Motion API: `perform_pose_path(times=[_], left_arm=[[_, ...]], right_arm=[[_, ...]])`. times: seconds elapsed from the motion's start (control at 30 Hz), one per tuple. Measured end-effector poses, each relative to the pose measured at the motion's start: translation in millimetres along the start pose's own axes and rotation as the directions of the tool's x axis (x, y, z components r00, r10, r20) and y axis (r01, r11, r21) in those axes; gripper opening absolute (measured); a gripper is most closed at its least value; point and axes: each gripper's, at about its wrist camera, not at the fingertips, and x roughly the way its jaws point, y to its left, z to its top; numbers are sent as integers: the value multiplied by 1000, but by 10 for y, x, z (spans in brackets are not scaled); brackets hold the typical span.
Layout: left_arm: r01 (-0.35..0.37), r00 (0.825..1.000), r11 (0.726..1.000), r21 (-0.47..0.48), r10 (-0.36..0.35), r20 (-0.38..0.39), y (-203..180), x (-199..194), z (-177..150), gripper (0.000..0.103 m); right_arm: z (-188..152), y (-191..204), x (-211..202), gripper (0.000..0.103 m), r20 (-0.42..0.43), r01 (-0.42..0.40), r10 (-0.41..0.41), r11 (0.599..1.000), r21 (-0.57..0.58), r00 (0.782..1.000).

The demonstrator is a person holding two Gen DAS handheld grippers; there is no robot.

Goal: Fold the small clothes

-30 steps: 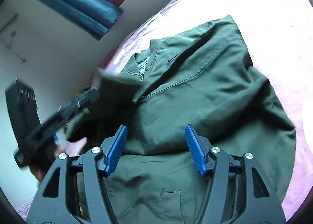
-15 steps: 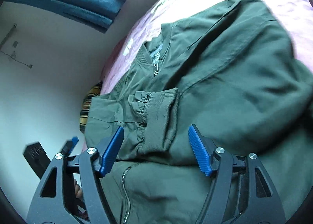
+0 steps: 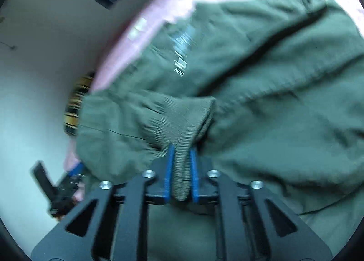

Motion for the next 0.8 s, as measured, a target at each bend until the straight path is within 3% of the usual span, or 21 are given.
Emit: perform_pose_path(times=[0.1, 0.2, 0.33, 0.43, 0.63, 0.8], left_arm=[[9, 1000, 1000, -6, -9, -4, 55, 7, -91, 74], [8, 1000, 1000, -9, -8, -11, 58, 23, -111, 75], [-20, 1000, 999, -37, 19, -17, 92, 82, -67, 75], [-46, 999, 997, -57, 45, -29, 124, 138, -33, 75], [-66, 996, 992, -108, 59, -74, 234, 241, -20, 76], [-54, 994, 988, -143, 40, -101, 285, 306, -62, 76]], right_arm=[[31, 209, -413, 9, 134, 17, -6, 997, -80, 991], [3, 74, -658, 9, 218, 139, -121, 988, -72, 968], [-77, -422, -582, 9, 176, 231, -235, 972, 43, 956], [-159, -665, -475, 9, 140, 223, -236, 970, 100, 962], [-194, -660, -661, 9, 206, 204, -223, 973, 108, 953], [-187, -900, -466, 9, 123, 232, -250, 962, 143, 960]])
